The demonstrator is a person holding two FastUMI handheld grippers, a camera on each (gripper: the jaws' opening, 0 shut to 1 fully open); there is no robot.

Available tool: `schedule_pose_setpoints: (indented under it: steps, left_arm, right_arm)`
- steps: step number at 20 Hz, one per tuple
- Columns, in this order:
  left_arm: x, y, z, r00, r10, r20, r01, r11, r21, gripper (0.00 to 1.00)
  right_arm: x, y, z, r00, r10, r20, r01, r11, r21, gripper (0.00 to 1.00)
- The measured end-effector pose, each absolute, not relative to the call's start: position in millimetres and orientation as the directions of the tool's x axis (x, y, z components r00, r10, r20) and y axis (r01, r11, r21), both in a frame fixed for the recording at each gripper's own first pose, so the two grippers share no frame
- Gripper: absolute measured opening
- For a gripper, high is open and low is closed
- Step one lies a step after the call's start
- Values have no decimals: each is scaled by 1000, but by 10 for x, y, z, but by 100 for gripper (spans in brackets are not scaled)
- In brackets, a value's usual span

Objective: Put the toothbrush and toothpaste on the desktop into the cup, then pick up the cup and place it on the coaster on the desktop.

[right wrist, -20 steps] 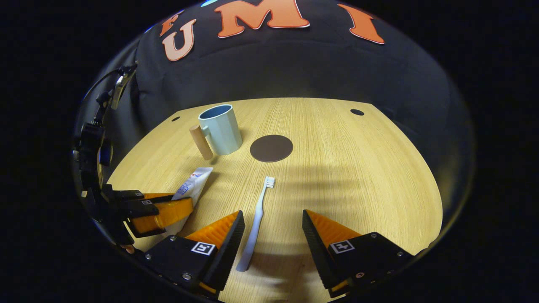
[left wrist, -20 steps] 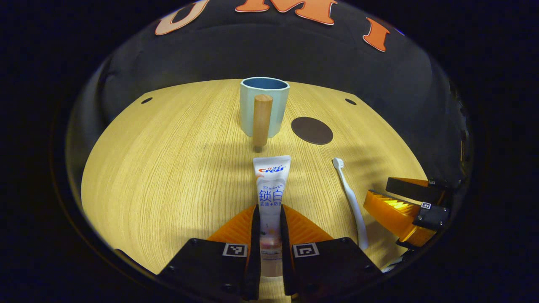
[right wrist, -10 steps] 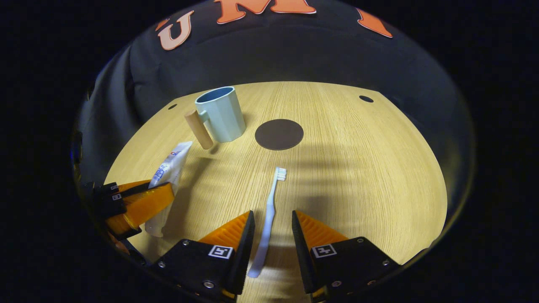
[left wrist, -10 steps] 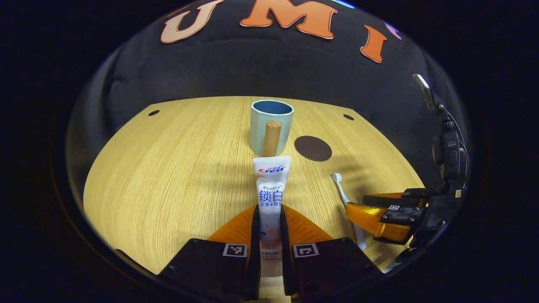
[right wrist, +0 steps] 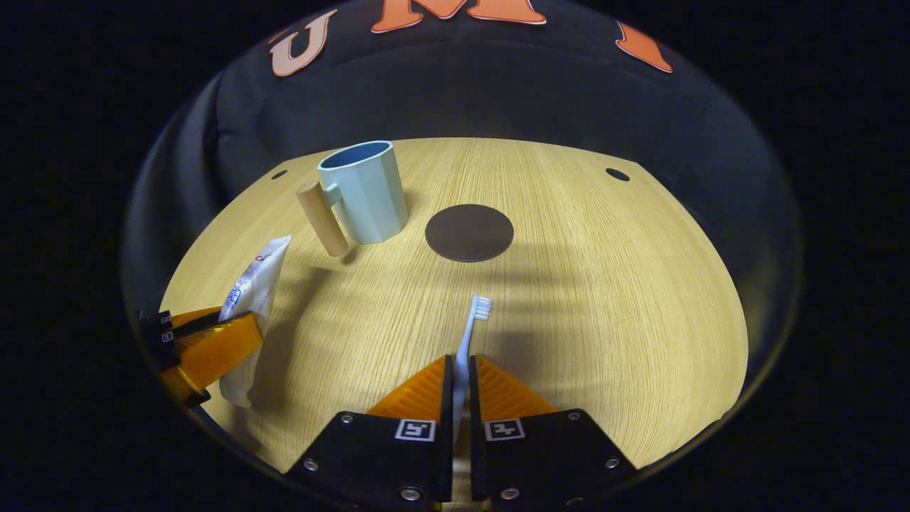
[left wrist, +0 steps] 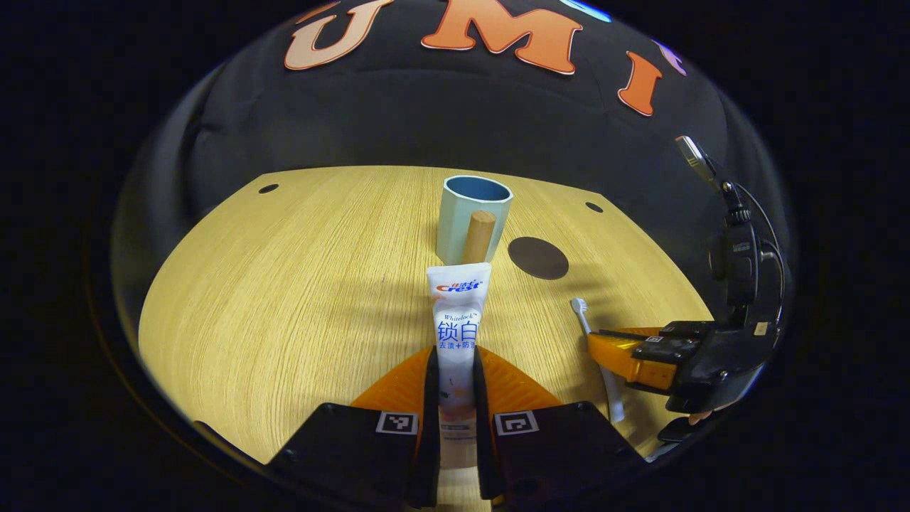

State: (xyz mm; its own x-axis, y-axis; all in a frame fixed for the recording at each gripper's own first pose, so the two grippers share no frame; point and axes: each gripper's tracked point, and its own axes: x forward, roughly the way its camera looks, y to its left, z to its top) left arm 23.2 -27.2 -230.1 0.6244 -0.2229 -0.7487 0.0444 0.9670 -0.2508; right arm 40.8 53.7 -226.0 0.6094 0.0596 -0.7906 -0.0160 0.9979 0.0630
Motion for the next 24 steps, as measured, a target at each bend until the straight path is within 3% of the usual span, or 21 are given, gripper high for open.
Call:
schedule_pose_setpoints:
  steps: [8,24]
  left_arm:
    - [302,-251,-2242,656,-213,-724,67,972,-225,25]
    - [757,-289,-1713,789,-186,-586,96,979,-182,25]
  right_arm:
    - [424,559,-2112,668,102,-737,-84,995,62,8]
    - [614,328,-1349,836,123,-534,-93,992,82,8]
